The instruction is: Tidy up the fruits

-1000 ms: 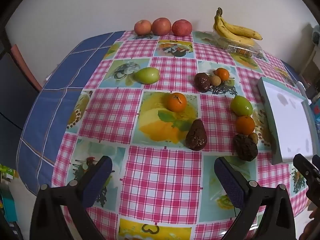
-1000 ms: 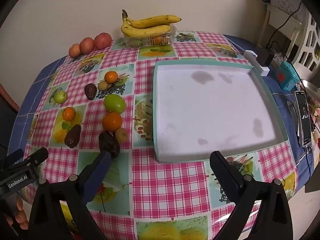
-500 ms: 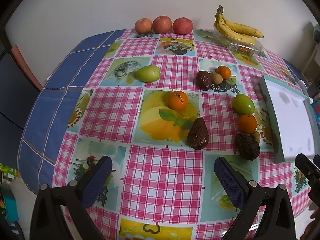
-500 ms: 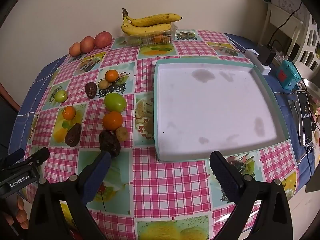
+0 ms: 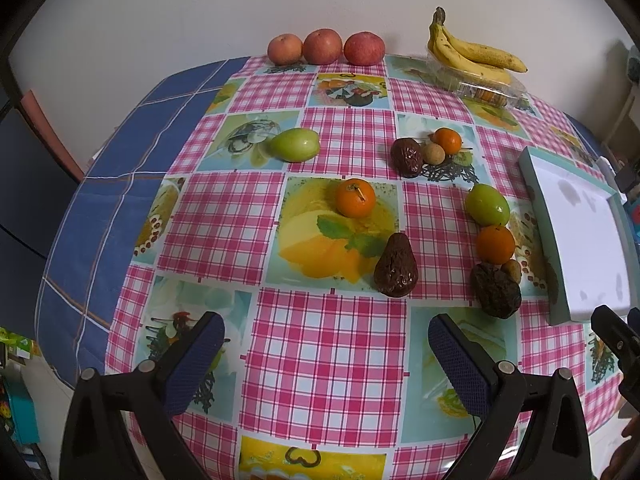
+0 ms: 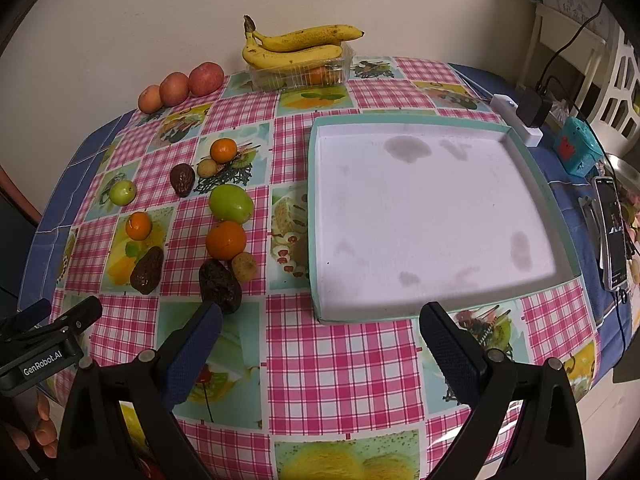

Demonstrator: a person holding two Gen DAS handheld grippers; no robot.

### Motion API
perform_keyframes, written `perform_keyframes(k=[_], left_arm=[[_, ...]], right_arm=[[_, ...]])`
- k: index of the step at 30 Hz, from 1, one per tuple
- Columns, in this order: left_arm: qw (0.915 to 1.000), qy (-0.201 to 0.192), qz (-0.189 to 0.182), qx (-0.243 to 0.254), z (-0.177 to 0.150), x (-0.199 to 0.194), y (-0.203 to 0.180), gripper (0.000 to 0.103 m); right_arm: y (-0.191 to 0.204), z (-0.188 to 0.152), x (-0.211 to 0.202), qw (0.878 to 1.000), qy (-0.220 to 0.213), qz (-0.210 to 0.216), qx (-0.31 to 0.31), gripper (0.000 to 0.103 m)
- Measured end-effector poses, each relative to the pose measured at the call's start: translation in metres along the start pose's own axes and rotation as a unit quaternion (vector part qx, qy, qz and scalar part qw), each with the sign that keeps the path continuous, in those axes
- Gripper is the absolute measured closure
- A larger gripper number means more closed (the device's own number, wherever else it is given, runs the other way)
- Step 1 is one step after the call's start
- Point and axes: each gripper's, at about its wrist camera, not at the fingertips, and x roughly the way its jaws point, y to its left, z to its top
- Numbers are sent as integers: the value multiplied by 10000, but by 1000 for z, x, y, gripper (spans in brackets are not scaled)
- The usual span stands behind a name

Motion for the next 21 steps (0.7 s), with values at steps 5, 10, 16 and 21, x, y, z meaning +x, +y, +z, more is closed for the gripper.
perform_keyframes(k=[5,10,16,21], left_arm=[[10000,9,1,5,0,0,-1,0],[10000,27,2,7,0,1,-1,0],[10000,54,2,12,0,2,-1,0],[10000,54,4,8,0,2,-1,0]], right_arm=[[1,0,0,10000,6,4,4,4],[1,0,1,10000,17,17,4,4],[0,0,1,10000,22,16,-2,4],[0,0,1,10000,27,19,-2,4]])
